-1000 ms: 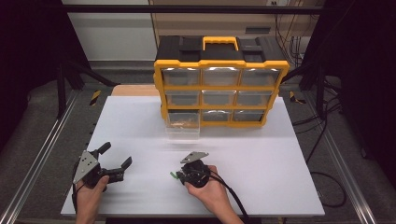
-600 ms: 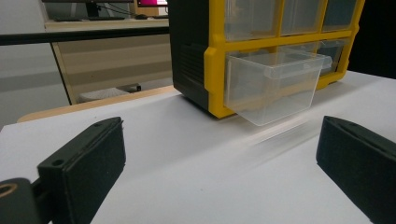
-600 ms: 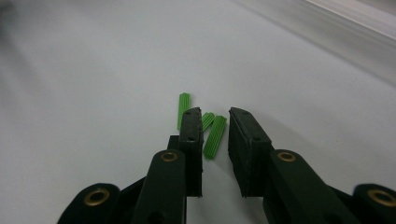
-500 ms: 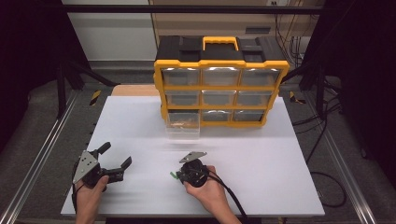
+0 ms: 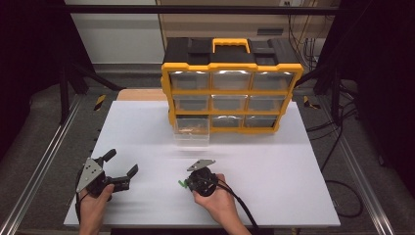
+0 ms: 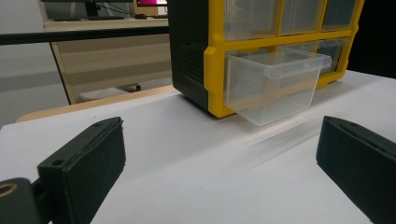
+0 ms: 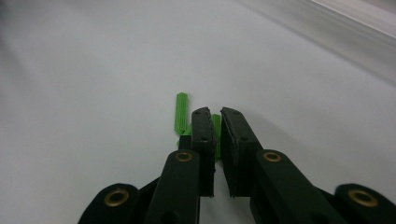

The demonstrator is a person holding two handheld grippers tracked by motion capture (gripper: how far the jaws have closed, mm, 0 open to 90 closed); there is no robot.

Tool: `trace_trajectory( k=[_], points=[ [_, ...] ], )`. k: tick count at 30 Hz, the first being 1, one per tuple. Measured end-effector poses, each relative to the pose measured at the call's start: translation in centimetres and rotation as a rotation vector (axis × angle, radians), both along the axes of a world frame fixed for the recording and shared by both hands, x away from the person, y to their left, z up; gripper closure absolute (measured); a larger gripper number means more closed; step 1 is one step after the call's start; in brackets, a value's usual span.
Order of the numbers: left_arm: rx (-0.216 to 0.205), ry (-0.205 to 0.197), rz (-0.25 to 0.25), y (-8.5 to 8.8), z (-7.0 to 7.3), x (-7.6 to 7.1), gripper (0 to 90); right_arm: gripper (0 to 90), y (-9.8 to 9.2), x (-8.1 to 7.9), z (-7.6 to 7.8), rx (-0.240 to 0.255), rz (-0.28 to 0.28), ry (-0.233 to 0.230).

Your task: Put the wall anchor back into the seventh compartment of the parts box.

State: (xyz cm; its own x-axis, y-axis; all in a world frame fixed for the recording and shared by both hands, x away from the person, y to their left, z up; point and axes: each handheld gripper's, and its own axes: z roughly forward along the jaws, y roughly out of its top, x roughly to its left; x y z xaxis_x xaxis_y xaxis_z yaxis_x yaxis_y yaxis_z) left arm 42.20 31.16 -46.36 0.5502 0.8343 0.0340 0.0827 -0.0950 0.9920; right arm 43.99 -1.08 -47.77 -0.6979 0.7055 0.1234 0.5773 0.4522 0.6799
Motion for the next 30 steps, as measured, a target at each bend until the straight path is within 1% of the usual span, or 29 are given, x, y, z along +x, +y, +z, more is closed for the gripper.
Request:
trace_trajectory(
  k=[6,9,11,13,16,18,19,22,25,26,27,28,29,30],
  points=[
    [0.000,0.000,0.000,0.0,0.0,0.0,1.4,84.7,-0.1,0.0,0.0,0.003,0.001,-0.001],
    [-0.001,0.000,0.000,0.0,0.0,0.0,1.4,84.7,-0.3,0.1,0.0,0.013,-0.001,-0.007],
    [-0.001,0.000,0.001,0.1,0.0,0.0,1.4,84.7,-0.7,0.1,0.0,0.028,-0.007,-0.019],
    [-0.001,0.001,0.001,0.1,0.0,0.0,1.4,84.7,-1.6,0.3,0.4,0.055,-0.029,-0.036],
    [0.000,0.001,0.000,0.0,0.0,0.0,1.4,84.7,-2.6,0.6,1.0,0.082,-0.056,-0.069],
    [0.000,0.001,0.000,0.0,0.0,0.0,1.4,84.7,-3.2,0.6,1.4,0.088,-0.079,-0.092],
    [-0.001,0.001,0.000,0.0,0.0,0.0,1.4,84.7,-3.2,0.6,1.4,0.088,-0.079,-0.092],
    [-0.001,0.001,0.000,0.0,0.0,0.0,1.4,84.7,-4.3,0.7,2.2,0.114,-0.099,-0.136],
    [0.000,0.001,0.001,0.0,0.0,0.0,1.4,84.7,-4.7,0.8,2.7,0.132,-0.108,-0.148],
    [0.000,0.001,0.001,0.0,0.0,0.0,1.4,84.7,-5.2,0.9,3.1,0.153,-0.115,-0.153],
    [0.000,0.001,0.001,0.0,0.0,0.0,1.4,84.7,-5.2,0.9,3.1,0.153,-0.115,-0.153],
    [0.000,0.001,0.000,0.0,0.0,0.0,1.4,84.7,-5.5,1.0,3.6,0.160,-0.124,-0.164],
    [0.000,0.001,0.000,0.0,0.0,0.0,1.4,84.7,-5.5,1.0,3.6,0.160,-0.124,-0.164],
    [0.001,0.002,0.000,0.0,0.0,0.0,1.4,84.7,-5.8,1.1,4.1,0.165,-0.130,-0.179]
  ],
)
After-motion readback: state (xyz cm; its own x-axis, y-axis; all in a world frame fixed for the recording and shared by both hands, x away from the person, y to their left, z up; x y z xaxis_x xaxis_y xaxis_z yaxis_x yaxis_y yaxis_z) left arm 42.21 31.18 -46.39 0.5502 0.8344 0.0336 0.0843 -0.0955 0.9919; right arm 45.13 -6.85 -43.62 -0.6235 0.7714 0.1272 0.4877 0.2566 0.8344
